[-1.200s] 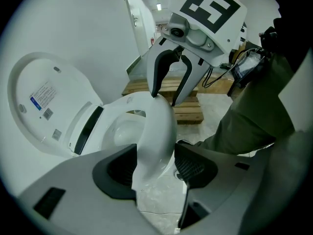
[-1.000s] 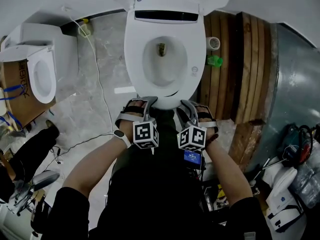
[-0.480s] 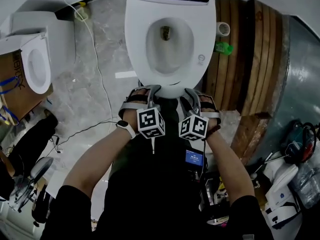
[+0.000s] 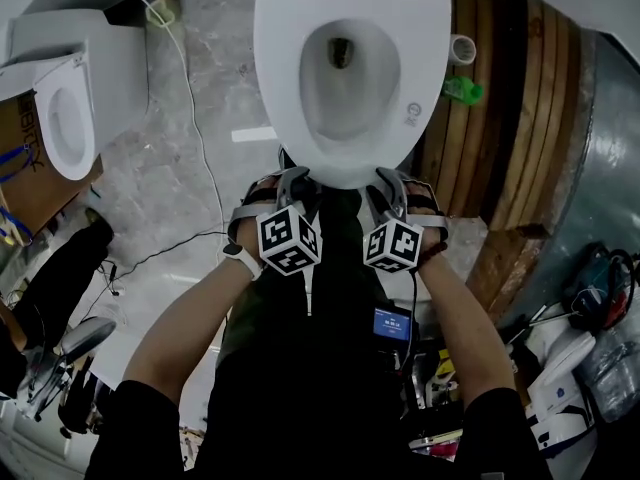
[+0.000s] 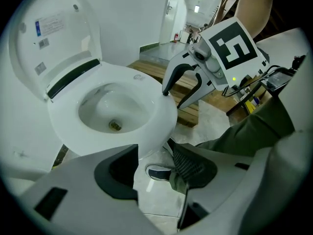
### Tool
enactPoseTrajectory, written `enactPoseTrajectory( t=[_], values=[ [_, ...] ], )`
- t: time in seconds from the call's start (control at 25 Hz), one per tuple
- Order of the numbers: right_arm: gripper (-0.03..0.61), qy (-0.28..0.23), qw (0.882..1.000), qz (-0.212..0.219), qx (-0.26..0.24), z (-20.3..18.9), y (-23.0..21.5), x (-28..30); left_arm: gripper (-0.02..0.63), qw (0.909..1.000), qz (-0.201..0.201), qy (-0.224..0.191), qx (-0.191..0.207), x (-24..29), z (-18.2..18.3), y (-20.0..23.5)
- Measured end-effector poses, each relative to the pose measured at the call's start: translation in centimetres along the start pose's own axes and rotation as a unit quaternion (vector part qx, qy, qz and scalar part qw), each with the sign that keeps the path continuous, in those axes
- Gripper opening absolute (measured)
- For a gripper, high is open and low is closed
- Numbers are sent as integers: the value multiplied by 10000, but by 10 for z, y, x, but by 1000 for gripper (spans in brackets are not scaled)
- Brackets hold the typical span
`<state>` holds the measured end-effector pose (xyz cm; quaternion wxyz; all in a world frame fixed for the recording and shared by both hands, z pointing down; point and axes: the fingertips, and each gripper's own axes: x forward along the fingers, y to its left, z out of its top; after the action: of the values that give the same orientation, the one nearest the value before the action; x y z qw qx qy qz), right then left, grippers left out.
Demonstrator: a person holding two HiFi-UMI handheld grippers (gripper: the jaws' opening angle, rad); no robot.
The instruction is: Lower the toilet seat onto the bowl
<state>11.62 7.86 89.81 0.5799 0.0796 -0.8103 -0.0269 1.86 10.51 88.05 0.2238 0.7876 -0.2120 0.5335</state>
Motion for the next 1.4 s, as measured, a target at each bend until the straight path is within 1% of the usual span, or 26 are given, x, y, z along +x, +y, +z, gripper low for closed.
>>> enactPoseTrajectory(
  t=[0.12,0.24,0.52,0.72,0.84,0.96,1.08,1.24,1.4],
  values=[
    [206,45,10000,39,11,-5,1,10,225,9998,-40,-22,-186,7,-3,-2],
    [206,110,9999,71,5,-8,3,21,224,9994,-79,-152,-313,11,1,-3],
    [206,317,9994,123,18,-14,4,43,213,9960,-181,-656,-578,11,18,-2],
    [206,390,9991,183,26,-14,4,60,207,9927,-106,-810,-887,10,13,5],
    [206,426,9988,246,-65,-18,5,64,206,9911,-82,-805,-1053,11,8,2],
    [206,493,9983,256,-155,-21,4,66,204,9913,-7,-786,-1059,9,6,1],
    [199,591,9980,201,-134,-20,4,63,202,9914,83,-808,-1024,1,6,2],
    [199,558,9982,169,126,-16,-3,44,202,9911,163,-861,-1000,-16,12,5],
    [193,433,9983,-84,384,-8,-29,11,201,9905,294,-970,-932,-41,26,13]
  ],
)
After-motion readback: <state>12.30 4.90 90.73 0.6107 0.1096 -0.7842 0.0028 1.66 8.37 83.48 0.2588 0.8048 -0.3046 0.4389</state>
